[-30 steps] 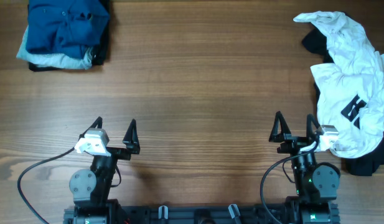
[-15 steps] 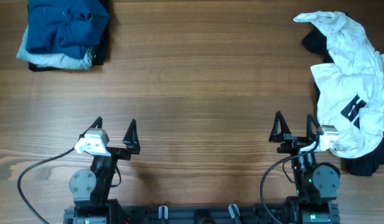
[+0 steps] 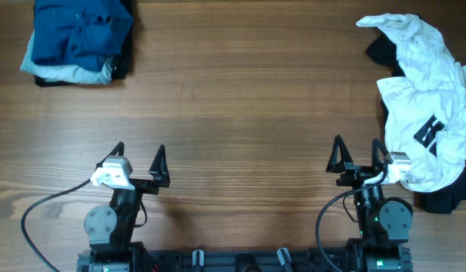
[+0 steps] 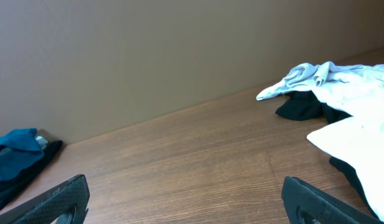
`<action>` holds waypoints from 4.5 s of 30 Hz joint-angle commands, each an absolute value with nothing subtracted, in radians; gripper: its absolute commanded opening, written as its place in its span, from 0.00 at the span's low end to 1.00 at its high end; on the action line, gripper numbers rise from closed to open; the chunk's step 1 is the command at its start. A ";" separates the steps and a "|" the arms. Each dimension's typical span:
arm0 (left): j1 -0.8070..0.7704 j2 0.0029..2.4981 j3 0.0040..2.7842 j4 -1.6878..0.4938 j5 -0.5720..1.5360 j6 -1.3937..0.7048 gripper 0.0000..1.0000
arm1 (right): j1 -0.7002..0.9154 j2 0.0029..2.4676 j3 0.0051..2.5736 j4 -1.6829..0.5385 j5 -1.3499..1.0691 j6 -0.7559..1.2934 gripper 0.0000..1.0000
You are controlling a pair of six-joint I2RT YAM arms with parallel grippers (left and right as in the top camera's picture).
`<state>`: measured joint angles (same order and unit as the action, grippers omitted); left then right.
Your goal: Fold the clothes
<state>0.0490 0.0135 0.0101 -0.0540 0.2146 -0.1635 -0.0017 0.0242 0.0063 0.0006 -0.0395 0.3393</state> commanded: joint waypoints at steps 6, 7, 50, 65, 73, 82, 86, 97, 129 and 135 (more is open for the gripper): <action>0.057 0.007 0.006 -0.057 0.212 -0.173 1.00 | -0.004 0.018 0.005 0.006 -0.023 0.347 1.00; 0.057 0.007 0.006 -0.057 0.212 -0.173 1.00 | -0.004 0.018 0.005 0.006 -0.022 0.348 1.00; 0.057 1.360 1.436 -0.909 0.265 -0.056 1.00 | -0.132 1.554 1.570 -0.810 -0.145 0.126 1.00; 0.056 1.526 1.435 -0.895 0.321 -0.060 1.00 | -0.245 2.134 1.570 -0.669 0.195 0.146 0.97; 0.056 1.526 1.433 -0.914 0.321 -0.060 1.00 | -0.273 2.221 1.563 -0.535 0.222 0.162 0.94; 0.056 1.526 1.433 -0.913 0.322 -0.060 0.88 | -0.308 2.240 1.550 -0.585 0.194 0.210 0.04; 0.062 1.525 1.434 -0.895 0.321 -0.060 0.68 | -0.308 2.161 1.633 -0.714 0.039 0.195 0.04; 0.082 1.411 1.435 -0.830 0.318 -0.063 0.70 | -0.215 1.730 1.971 -1.150 -0.227 0.064 0.04; 0.393 1.259 1.438 -0.939 0.315 -0.064 0.82 | 0.680 2.101 1.970 -0.198 -0.134 0.251 0.04; 0.358 1.287 1.438 -0.934 0.315 -0.064 0.82 | 0.616 2.131 1.981 -0.157 -0.183 0.236 0.54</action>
